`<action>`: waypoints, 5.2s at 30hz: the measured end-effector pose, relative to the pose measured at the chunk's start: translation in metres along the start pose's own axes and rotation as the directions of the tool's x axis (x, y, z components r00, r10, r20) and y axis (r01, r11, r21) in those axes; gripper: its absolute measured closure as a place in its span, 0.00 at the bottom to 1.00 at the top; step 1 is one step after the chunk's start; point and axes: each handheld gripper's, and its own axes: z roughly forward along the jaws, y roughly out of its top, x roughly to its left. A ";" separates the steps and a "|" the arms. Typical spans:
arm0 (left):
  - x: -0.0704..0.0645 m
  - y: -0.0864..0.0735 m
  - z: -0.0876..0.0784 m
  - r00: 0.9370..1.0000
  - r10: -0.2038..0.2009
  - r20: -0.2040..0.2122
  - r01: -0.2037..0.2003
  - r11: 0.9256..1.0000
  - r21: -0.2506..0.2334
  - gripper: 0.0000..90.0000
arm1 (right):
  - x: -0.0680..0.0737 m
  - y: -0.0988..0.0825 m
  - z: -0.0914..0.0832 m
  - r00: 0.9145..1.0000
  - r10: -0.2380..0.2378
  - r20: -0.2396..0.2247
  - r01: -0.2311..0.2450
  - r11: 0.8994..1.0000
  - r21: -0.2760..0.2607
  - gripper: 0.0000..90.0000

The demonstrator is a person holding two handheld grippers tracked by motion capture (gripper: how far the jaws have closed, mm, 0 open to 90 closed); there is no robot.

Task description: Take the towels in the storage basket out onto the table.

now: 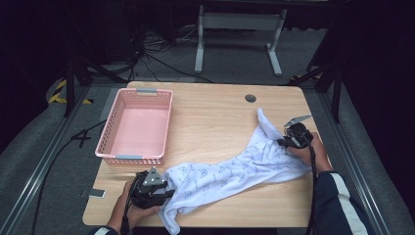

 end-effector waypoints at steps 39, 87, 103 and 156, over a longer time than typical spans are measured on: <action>-0.006 -0.010 -0.017 0.998 -0.057 -0.003 0.057 0.997 -0.047 0.47 | 0.021 0.031 -0.032 0.992 0.013 0.123 -0.004 0.997 -0.075 0.59; -0.060 0.011 -0.016 0.941 0.185 0.283 -0.163 0.982 -0.100 0.65 | 0.092 0.166 0.014 0.997 -0.059 -0.055 0.041 0.955 -0.292 0.68; -0.022 0.087 0.040 0.987 0.092 0.134 -0.075 0.989 -0.130 0.57 | 0.111 -0.017 -0.016 0.994 -0.082 -0.077 0.076 0.994 -0.079 0.58; -0.015 0.140 0.131 0.992 0.122 -0.011 -0.122 0.992 -0.040 0.66 | 0.124 -0.087 -0.054 0.981 -0.124 -0.148 0.108 0.987 -0.116 0.47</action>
